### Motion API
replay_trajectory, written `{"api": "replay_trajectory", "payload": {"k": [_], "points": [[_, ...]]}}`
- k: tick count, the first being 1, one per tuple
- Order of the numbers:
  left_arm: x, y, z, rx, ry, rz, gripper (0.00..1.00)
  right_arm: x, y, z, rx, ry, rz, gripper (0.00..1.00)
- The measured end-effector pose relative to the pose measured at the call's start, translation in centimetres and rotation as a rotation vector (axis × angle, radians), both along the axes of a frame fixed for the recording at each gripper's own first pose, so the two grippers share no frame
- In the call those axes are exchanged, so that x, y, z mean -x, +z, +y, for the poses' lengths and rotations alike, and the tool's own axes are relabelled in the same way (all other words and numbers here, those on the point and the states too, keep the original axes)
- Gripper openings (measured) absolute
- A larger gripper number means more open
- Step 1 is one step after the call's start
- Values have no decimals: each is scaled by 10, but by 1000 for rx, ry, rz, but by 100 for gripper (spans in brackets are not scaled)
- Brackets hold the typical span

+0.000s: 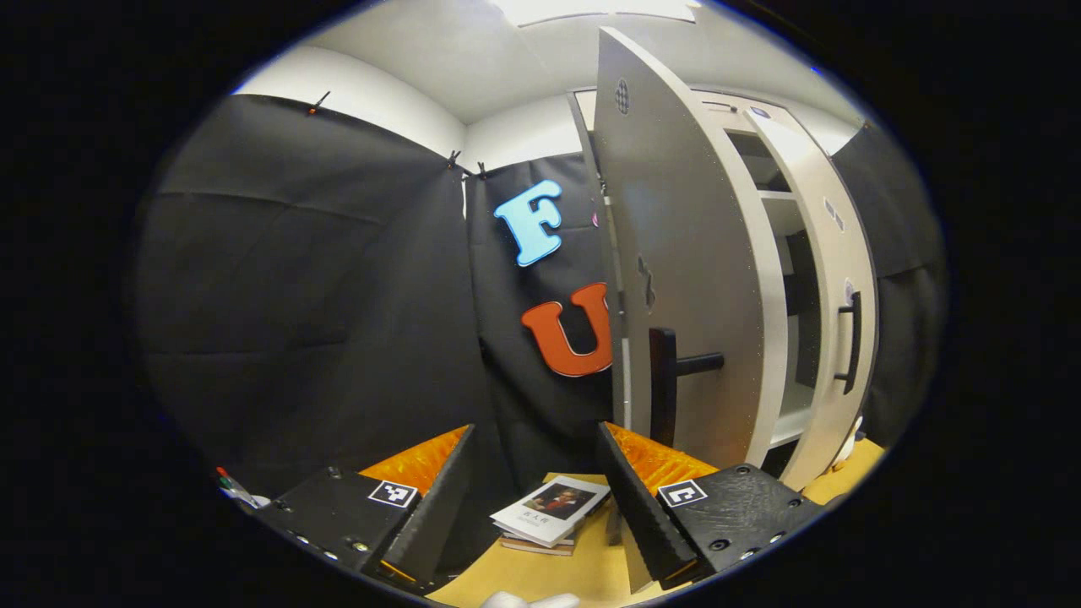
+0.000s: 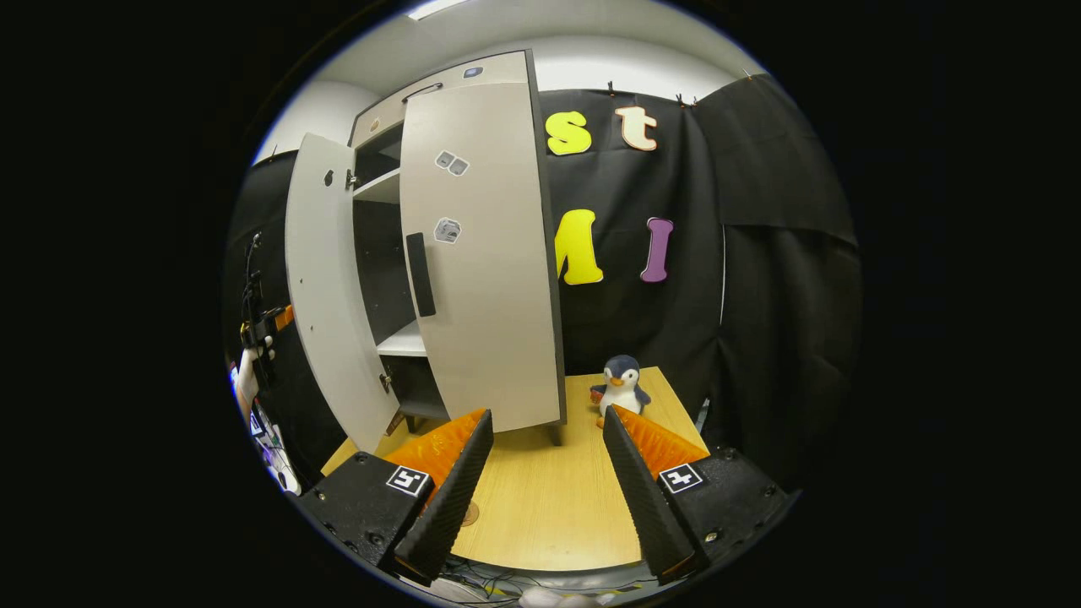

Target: Grasp the bottle in the cabinet with the left hand and place it on the coaster, then close the right door with the right hand and the left door with the left hand.

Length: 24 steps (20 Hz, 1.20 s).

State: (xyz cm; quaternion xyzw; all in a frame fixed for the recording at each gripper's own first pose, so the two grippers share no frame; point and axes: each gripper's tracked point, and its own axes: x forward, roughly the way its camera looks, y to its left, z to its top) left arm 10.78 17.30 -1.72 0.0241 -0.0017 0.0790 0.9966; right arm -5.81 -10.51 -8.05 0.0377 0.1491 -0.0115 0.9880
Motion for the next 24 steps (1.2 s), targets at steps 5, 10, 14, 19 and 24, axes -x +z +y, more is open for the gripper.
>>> {"api": "replay_trajectory", "payload": {"k": [5, 10, 14, 19, 24], "points": [[-9, 6, -52, -15, -84, -13, 88, -5, 5, -8, 1, 7, -1, 81], [-23, 6, -102, -24, -133, -4, 96, -6, 13, -8, 5, 6, -17, 81], [-15, 9, -112, 4, -153, 1, 96, -1, 31, -1, 26, -10, -68, 81], [27, 14, -124, 30, -178, 7, 96, 3, 49, 19, 53, -17, -130, 81], [72, 10, -130, 30, -199, 19, 95, 6, 54, 39, 69, -26, -169, 81]]}}
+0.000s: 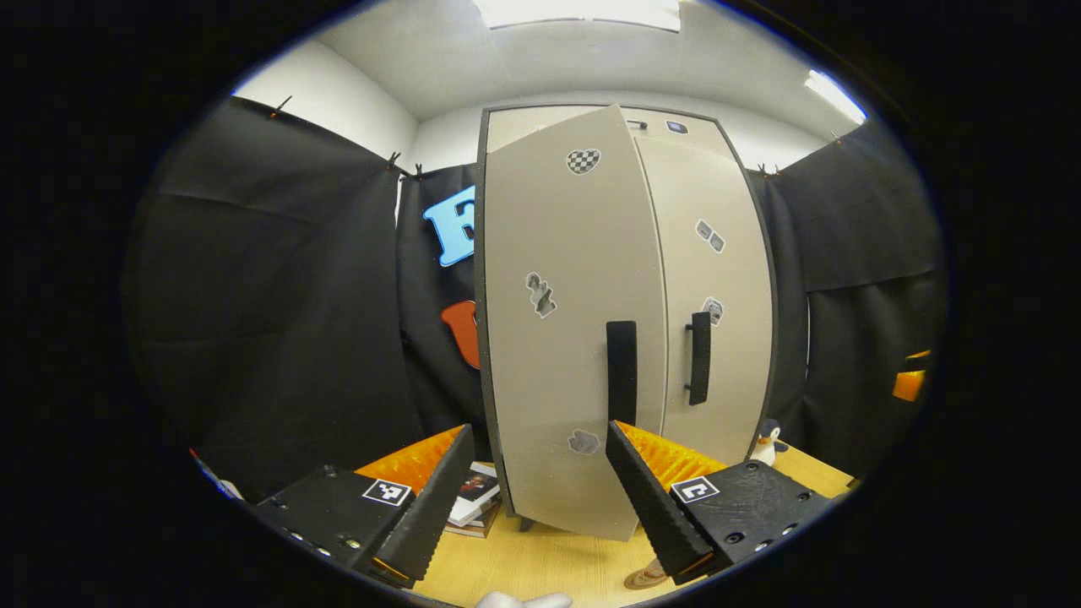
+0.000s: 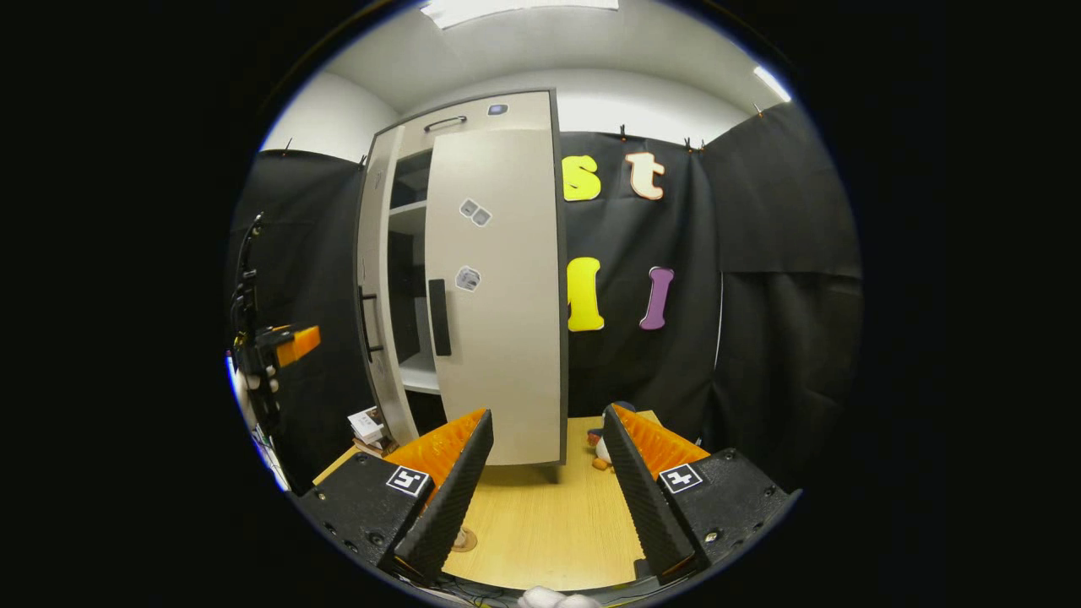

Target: Grasp the bottle in the cabinet with the left hand and place it on the coaster, then close the right door with the right hand and the left door with the left hand.

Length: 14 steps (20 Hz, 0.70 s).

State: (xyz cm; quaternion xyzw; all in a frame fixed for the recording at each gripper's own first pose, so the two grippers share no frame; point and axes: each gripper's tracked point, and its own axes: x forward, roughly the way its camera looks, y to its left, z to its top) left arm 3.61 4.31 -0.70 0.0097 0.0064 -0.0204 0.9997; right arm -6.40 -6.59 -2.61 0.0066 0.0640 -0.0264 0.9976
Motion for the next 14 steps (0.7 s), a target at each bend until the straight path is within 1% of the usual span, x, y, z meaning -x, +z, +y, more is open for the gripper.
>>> {"api": "replay_trajectory", "payload": {"k": [3, 7, 12, 14], "points": [[21, -10, 0, 20, -8, 19, 95, 1, -2, 13, -13, -3, -3, 81], [39, -27, 9, 24, 19, 53, 95, 2, 2, 29, 12, -2, -18, 81], [50, -33, 14, 31, 8, 67, 96, 3, -4, 51, 30, 20, -14, 81], [52, -30, 15, 34, 3, 60, 96, 4, -5, 54, 34, 16, -15, 81]]}}
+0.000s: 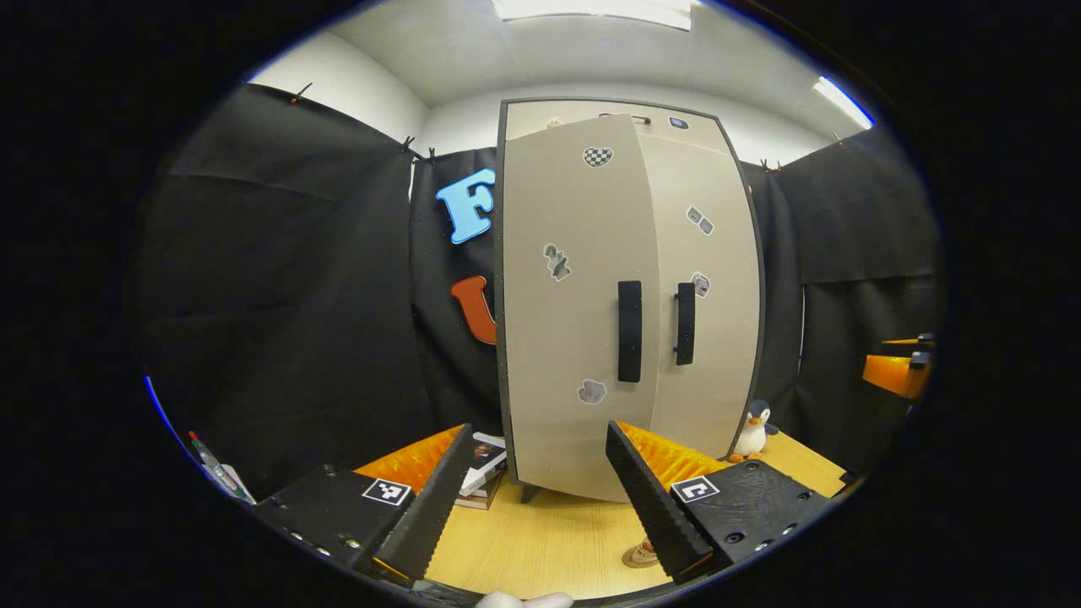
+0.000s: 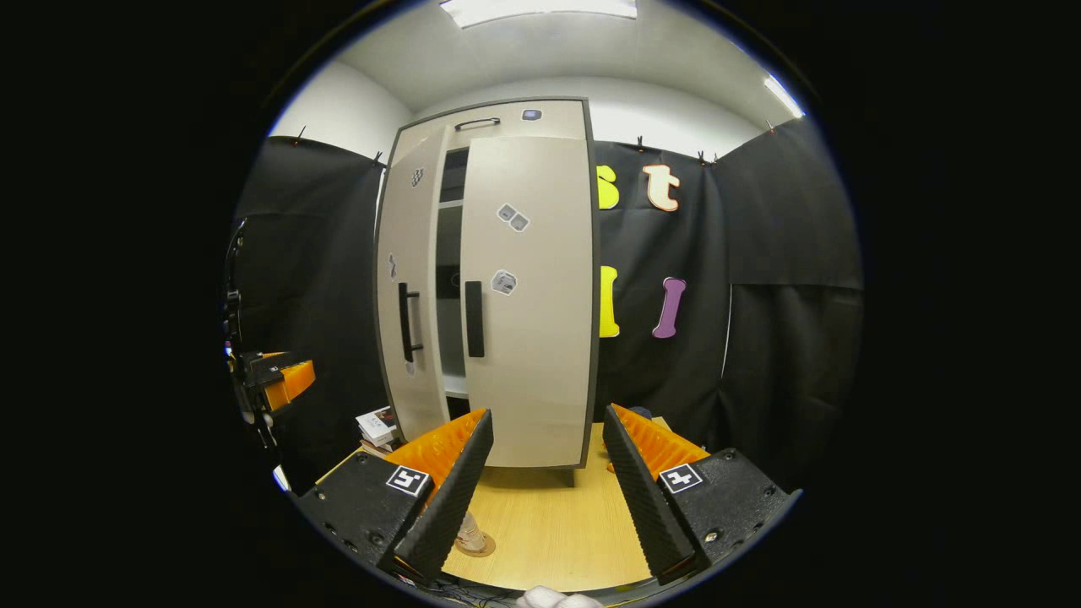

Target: Grasp the bottle in the cabinet with the left hand and place it on the coaster, then close the right door with the right hand and the left door with the left hand.

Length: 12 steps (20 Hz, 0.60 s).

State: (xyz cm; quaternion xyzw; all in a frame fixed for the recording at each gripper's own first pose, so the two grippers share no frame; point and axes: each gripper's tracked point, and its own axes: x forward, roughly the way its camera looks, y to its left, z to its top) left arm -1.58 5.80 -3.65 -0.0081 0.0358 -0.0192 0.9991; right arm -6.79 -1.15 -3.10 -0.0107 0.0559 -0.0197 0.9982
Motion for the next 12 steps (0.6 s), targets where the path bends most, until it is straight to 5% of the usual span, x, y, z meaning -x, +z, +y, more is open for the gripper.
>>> {"api": "replay_trajectory", "payload": {"k": [12], "points": [[18, 12, -2, -12, -17, -26, 95, 15, 3, -4, -31, -45, -21, 81]]}}
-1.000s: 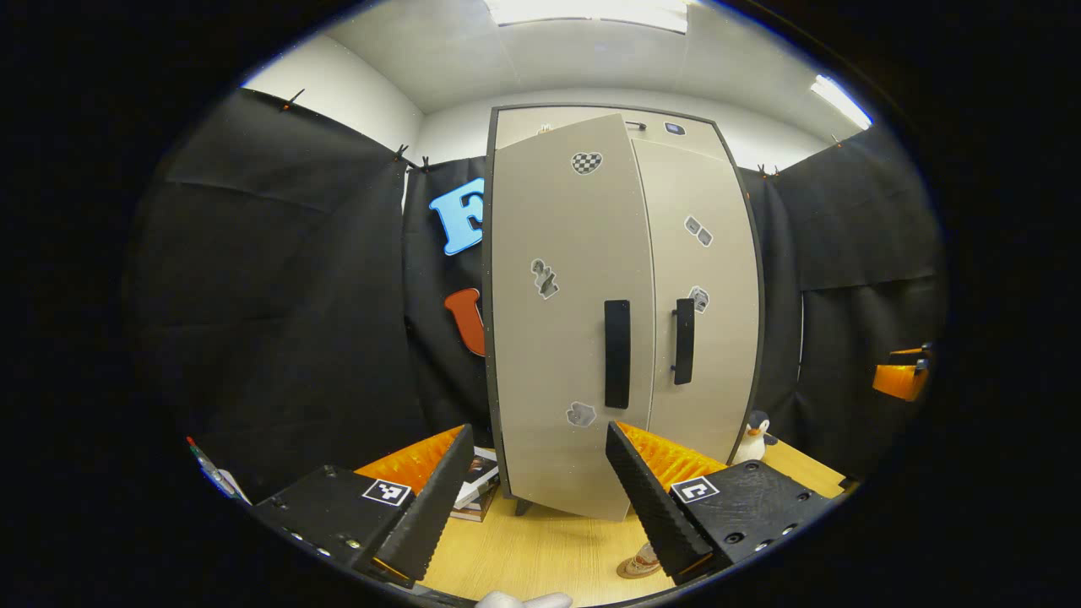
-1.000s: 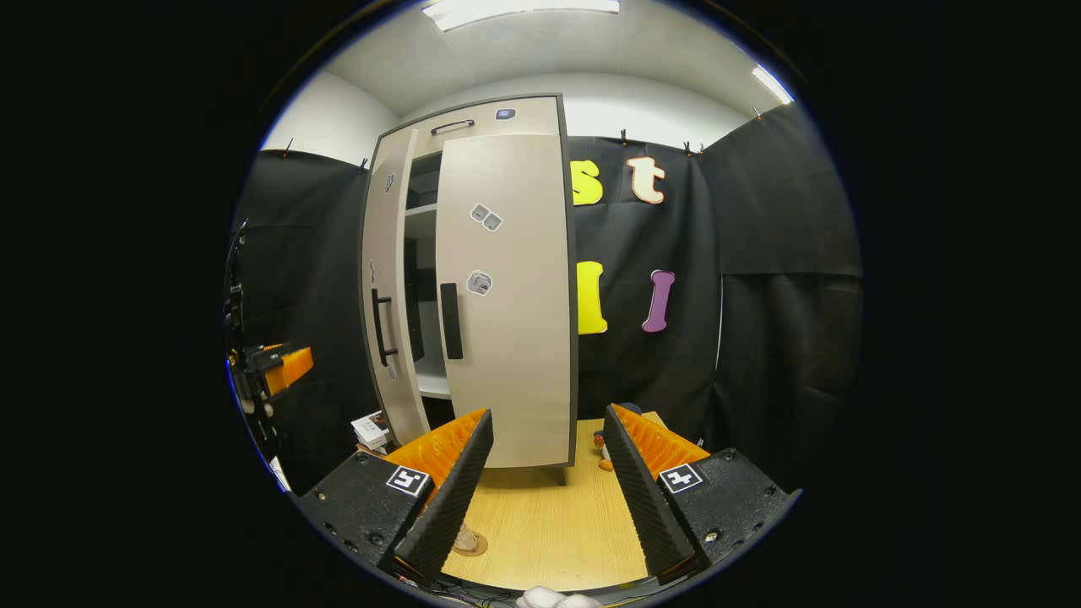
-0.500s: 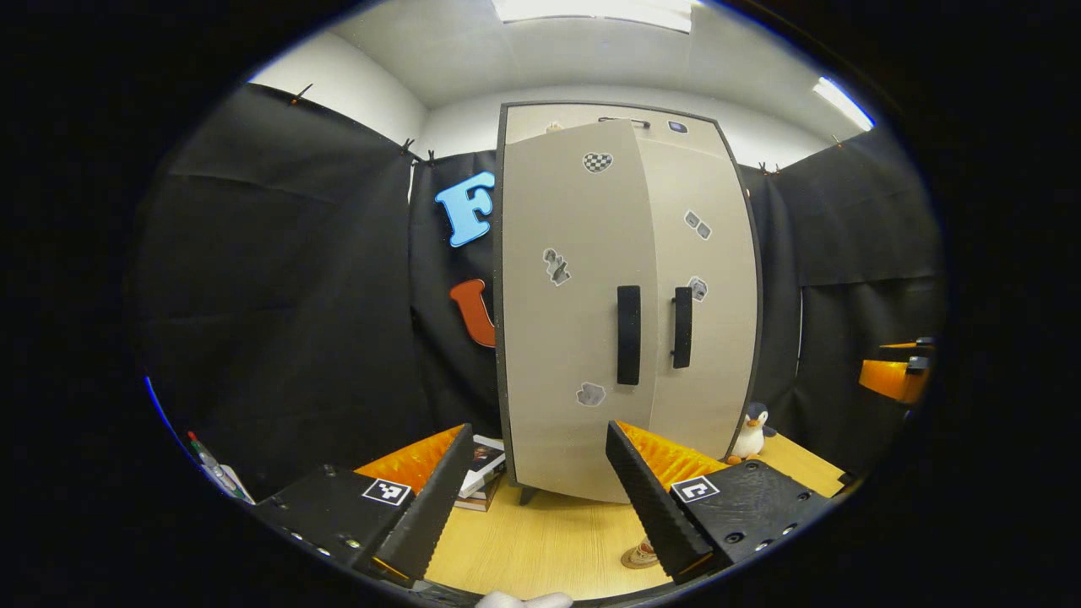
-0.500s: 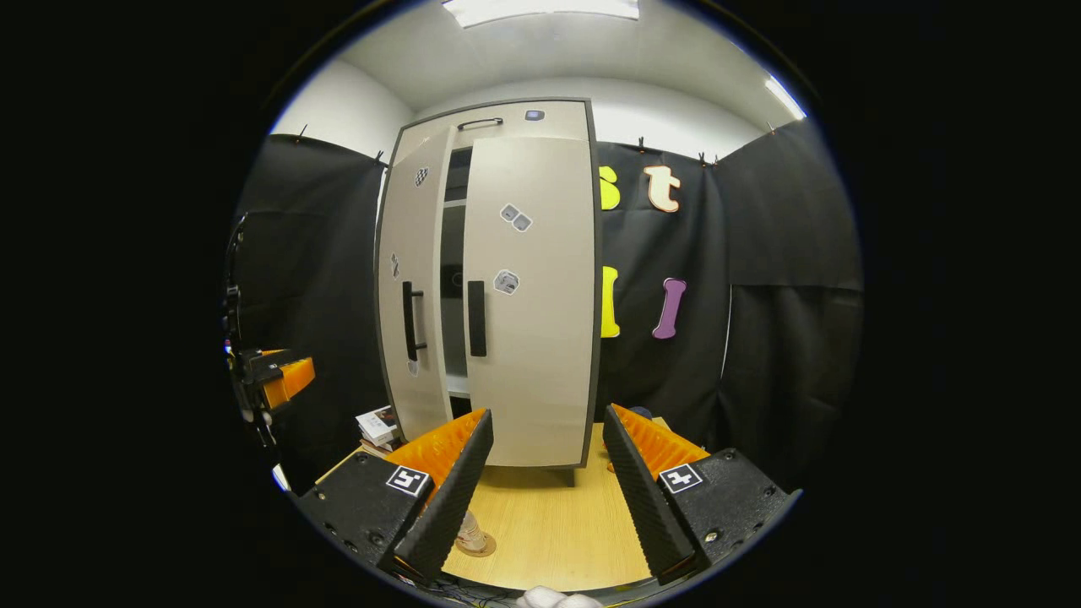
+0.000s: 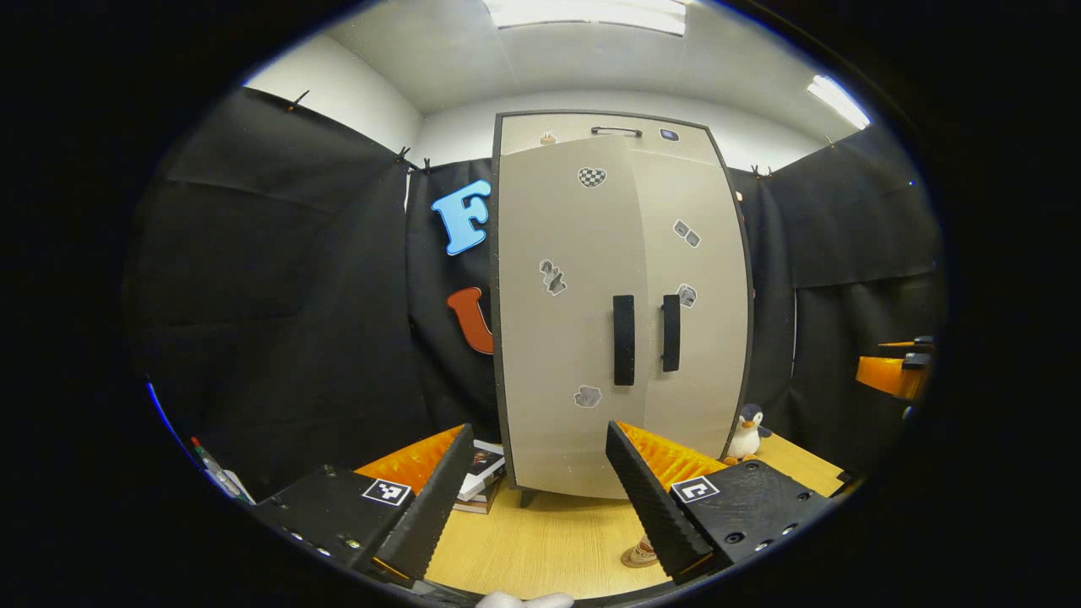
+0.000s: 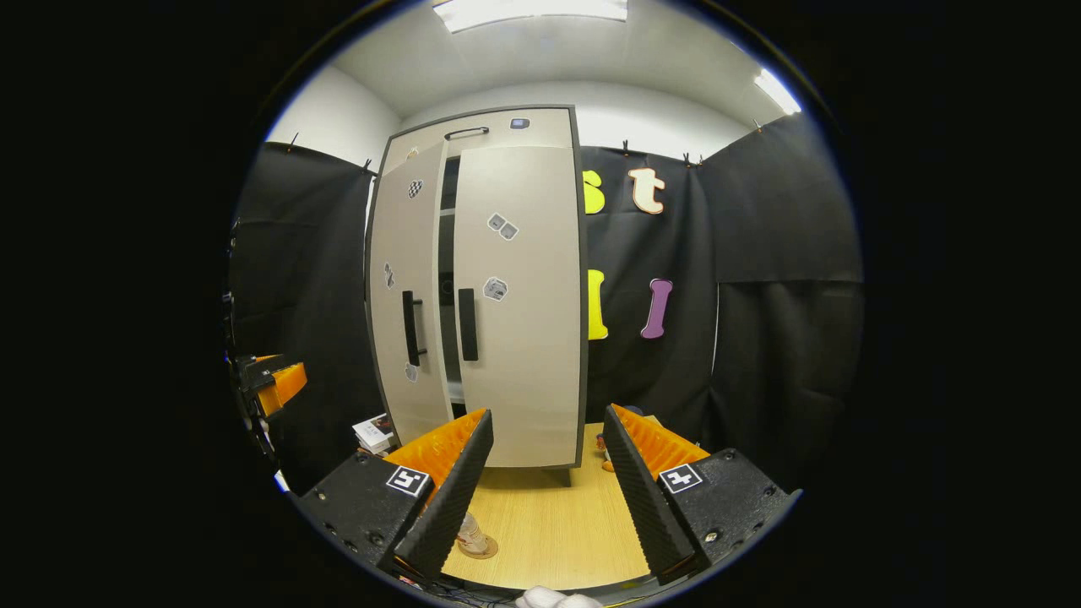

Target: Grasp the bottle in the cabinet with the left hand and place it on the coaster, then close the right door with the right hand and the left door with the left hand.

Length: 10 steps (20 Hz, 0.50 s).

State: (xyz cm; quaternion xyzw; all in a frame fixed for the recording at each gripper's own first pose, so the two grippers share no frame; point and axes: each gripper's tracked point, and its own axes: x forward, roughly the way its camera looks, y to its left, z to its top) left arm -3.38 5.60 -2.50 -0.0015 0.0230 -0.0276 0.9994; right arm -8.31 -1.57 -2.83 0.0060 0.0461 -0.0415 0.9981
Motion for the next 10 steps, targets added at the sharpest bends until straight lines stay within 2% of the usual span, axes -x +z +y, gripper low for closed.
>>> {"api": "replay_trajectory", "payload": {"k": [10], "points": [[7, -3, 0, -1, 32, 17, 96, -1, 3, -4, -26, 19, -14, 81]]}}
